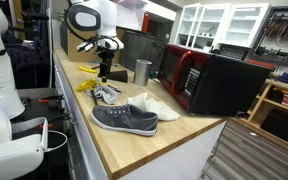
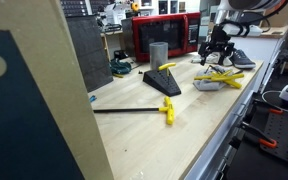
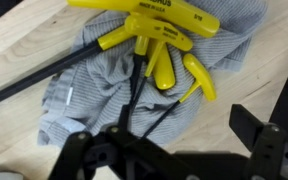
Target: Pick up one yellow and black object and put it in the silver cylindrical container
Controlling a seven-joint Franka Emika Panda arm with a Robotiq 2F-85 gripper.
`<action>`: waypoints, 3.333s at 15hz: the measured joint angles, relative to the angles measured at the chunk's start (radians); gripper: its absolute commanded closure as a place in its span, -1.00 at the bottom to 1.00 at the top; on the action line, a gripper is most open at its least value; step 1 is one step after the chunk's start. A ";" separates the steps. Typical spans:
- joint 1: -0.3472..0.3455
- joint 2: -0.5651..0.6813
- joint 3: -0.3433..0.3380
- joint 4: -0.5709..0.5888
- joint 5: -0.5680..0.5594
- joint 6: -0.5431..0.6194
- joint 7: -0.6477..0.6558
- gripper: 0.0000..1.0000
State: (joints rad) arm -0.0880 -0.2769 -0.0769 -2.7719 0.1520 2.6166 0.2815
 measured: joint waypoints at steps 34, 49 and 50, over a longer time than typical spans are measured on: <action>-0.029 -0.081 0.030 0.000 0.147 -0.252 0.098 0.18; -0.050 0.000 0.128 -0.001 -0.151 -0.143 0.244 -0.33; -0.050 0.014 0.130 -0.001 -0.162 -0.123 0.256 -0.19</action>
State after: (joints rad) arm -0.1383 -0.2628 0.0534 -2.7724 -0.0101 2.4931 0.5372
